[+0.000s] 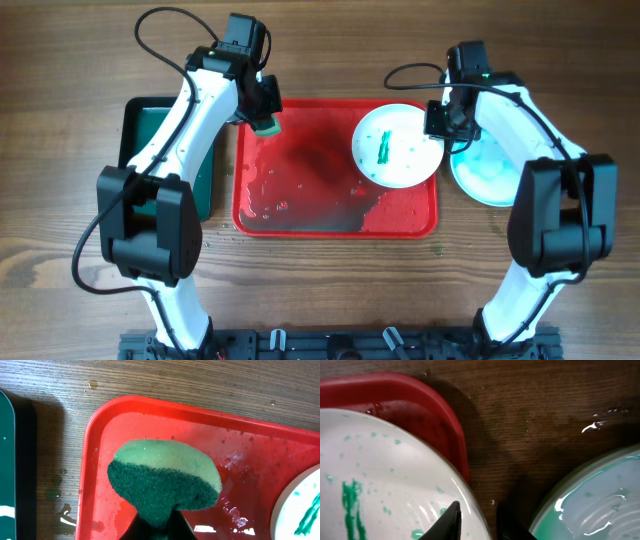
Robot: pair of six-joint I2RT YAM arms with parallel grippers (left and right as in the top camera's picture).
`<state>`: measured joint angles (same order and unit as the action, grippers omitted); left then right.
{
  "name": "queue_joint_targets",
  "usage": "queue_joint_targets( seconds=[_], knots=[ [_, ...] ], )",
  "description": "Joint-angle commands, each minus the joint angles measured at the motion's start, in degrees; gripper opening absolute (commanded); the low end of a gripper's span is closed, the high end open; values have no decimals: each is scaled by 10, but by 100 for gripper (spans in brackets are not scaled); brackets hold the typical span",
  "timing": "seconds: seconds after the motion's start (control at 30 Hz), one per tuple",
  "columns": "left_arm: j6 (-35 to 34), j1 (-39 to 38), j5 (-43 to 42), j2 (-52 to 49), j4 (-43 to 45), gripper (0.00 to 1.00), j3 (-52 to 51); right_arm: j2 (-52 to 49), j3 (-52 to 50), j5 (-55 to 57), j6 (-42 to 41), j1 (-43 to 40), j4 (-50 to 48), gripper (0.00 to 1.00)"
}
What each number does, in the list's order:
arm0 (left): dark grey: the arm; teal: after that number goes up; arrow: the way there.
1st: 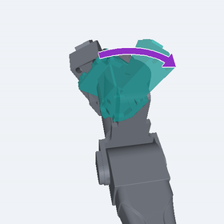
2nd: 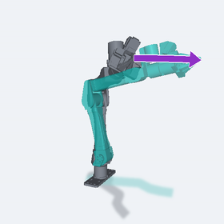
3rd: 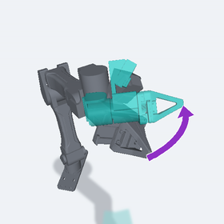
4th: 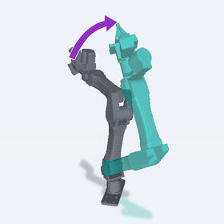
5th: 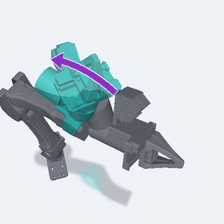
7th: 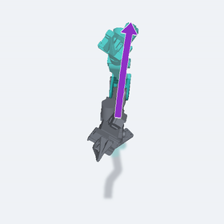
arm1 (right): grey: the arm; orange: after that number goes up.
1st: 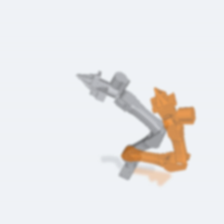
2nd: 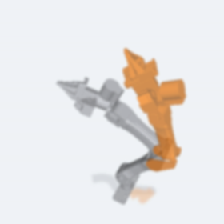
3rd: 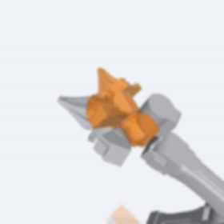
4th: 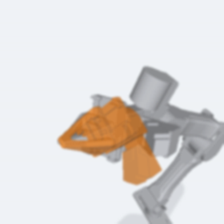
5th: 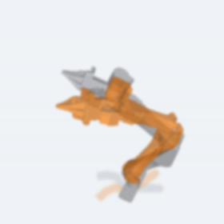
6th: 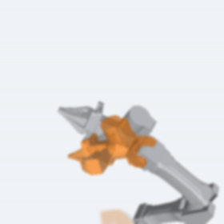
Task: Clean dirty plates on tray and stack at the side
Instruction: 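Drag the last plate to tray center with the right gripper, then scrub the last plate with the sponge in the left gripper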
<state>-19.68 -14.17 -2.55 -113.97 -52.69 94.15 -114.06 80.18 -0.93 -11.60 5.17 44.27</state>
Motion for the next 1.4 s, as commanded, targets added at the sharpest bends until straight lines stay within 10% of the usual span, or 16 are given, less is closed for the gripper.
queue_joint_targets(
  seconds=[0.0,0.13,0.53,0.6,0.7,0.97,1.37],
  knots=[
    [-5,2,-6,6,0,4,7,-16,-5,13,11,-4,-4,24],
    [-5,2,-6,6,-1,4,7,-17,-4,-23,11,-3,19,4],
    [-5,2,-7,6,-1,4,7,13,-3,-84,49,155,-1,4],
    [-2,2,-7,6,-3,4,7,-1,-3,-75,55,179,-19,7],
    [-3,2,-7,6,-13,4,7,-10,-3,-136,-27,169,-22,40],
    [-2,-6,-39,6,-17,4,6,-28,-22,-161,-201,179,7,39],
    [0,-39,-38,6,-28,4,6,58,-16,-101,-132,170,38,33]
  ],
)
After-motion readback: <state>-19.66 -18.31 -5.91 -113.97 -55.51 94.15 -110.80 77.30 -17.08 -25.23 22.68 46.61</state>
